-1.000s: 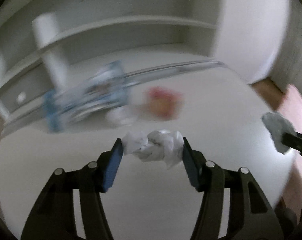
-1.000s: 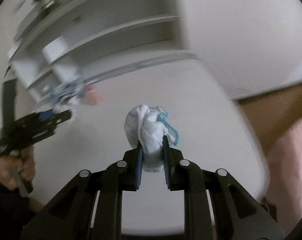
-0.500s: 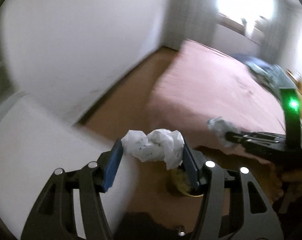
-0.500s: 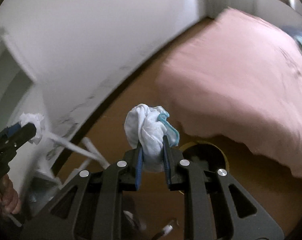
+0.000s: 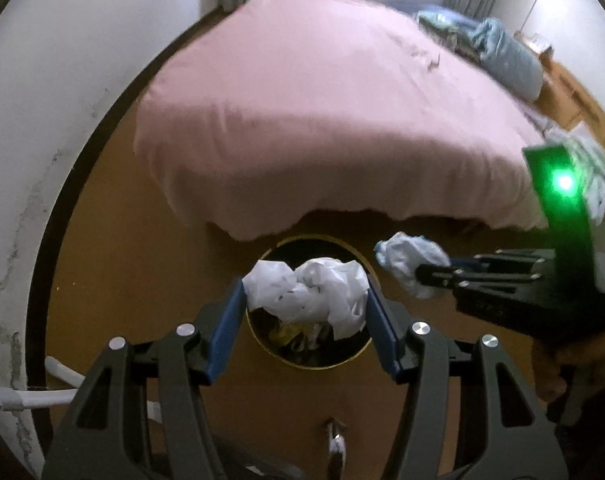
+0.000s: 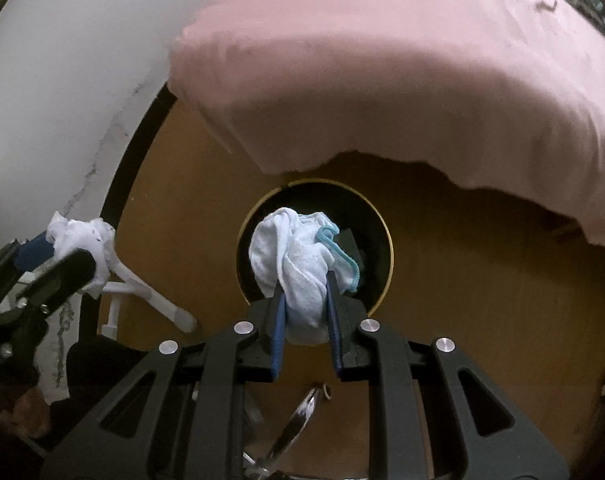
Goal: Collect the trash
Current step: 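Carry both white crumpled items over the bin and release both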
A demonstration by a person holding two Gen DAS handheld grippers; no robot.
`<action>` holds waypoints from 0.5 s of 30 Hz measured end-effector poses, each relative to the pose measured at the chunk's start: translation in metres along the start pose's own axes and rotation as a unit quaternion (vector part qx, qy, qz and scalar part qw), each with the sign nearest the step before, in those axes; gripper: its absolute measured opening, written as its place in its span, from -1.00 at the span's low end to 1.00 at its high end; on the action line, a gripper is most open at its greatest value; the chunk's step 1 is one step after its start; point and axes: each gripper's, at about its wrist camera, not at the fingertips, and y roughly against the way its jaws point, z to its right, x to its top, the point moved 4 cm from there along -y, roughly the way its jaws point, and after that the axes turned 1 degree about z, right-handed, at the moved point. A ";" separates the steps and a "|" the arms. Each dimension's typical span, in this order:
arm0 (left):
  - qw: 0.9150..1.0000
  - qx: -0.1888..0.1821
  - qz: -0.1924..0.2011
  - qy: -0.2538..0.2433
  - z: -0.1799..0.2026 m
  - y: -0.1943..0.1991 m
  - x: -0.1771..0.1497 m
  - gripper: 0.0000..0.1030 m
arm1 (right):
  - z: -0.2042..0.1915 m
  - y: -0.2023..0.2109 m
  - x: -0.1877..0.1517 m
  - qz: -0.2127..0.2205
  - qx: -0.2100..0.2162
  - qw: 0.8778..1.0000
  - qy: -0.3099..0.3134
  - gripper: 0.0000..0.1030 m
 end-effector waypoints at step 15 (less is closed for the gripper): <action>1.000 -0.005 -0.022 0.000 0.018 -0.015 0.014 0.13 | 0.012 0.004 0.006 0.008 0.025 1.000 0.002 -0.01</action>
